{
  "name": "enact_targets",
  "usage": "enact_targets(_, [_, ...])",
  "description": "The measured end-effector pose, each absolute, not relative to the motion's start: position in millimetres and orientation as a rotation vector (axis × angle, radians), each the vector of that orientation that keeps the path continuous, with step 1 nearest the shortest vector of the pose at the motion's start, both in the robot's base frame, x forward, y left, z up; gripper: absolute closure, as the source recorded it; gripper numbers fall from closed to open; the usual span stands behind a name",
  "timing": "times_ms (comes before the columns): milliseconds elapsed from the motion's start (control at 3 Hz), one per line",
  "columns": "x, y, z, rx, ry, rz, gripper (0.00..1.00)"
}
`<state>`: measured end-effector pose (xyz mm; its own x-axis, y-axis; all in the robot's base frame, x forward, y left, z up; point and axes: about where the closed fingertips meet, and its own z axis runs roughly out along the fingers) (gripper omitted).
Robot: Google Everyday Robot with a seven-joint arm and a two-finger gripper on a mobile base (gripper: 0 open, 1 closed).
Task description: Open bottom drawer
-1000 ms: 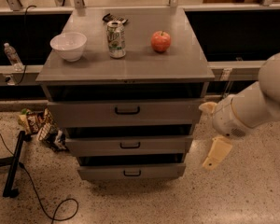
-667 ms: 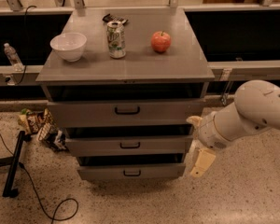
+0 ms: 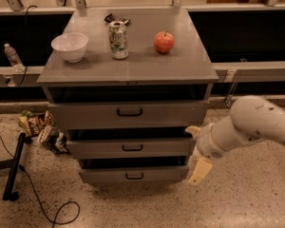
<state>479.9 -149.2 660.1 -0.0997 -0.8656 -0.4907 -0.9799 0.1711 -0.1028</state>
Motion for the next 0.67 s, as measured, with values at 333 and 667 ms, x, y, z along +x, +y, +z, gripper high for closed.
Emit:
enact_targets(333, [516, -134, 547, -1.738, 1.934, 0.42, 0.0])
enact_targets(667, [521, -125, 460, -1.753, 1.927, 0.526, 0.0])
